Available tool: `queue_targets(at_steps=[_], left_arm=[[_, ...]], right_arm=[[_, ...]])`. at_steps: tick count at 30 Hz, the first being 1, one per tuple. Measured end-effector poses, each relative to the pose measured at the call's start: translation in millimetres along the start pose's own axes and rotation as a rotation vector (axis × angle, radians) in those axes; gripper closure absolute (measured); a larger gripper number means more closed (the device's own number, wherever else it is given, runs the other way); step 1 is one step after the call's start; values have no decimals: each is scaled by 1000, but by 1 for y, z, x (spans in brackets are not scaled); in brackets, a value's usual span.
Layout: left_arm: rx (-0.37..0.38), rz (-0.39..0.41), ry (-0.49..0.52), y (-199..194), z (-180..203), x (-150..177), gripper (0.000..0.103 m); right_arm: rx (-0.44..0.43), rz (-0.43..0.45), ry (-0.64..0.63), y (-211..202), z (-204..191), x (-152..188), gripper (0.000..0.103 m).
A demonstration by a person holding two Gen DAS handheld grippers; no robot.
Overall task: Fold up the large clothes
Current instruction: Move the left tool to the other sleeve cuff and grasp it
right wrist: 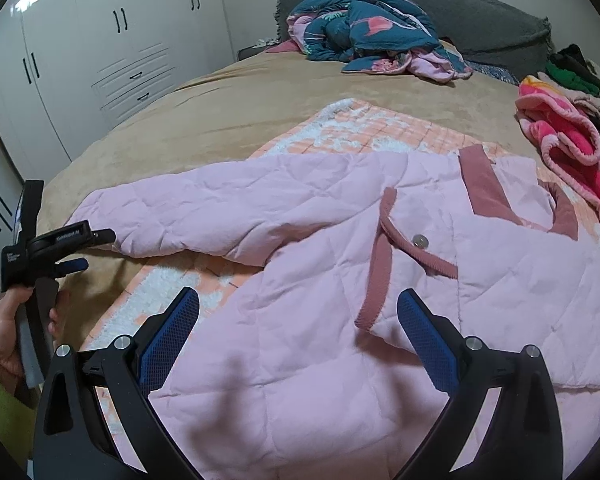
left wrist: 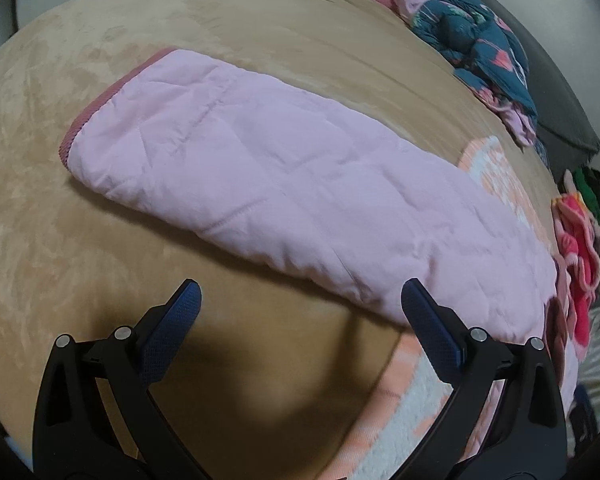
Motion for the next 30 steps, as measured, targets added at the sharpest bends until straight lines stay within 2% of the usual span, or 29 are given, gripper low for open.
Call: queue_targets(at_steps=[8,10,13,15,16,18,20,23,30], left_arm=[[-35,14,-42,17,-8,-23,9],[-44,15,-66,21,-11,-28,13],[-65,19,-89,24,-14,-35,32],[-62,23,-89,23,-14,-39,53],[-61,32,-81,21,-13,-41,58],[-62,55,-60,17,-8,-43,78],[-48,84,-29,6,0,-44,88],[-49,132,13,-12,11,-46,91],[-28,215,67,-57,33,-54,92]], right_arm=[[22,7,39,-8,18,5,4],[29,15,40,-11,20,6,4],[35,25,49,-14,25,6,4],[38,26,53,-15,27,6,4],[40,27,54,-16,28,6,4],[42,29,56,-18,29,7,4],[43,34,56,-21,30,8,4],[42,39,62,-26,33,9,4],[30,81,102,-50,41,9,4]])
Point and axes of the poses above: each gripper's, at about its wrist camera, not at the fingertips, and y roughly the way its jaws point, z to its right, x to its underside, the point moved 2 cm from there along y, roughly the way its jaws point, and after that the axes turned 12 degrees about -x, right-handed, at the moved point
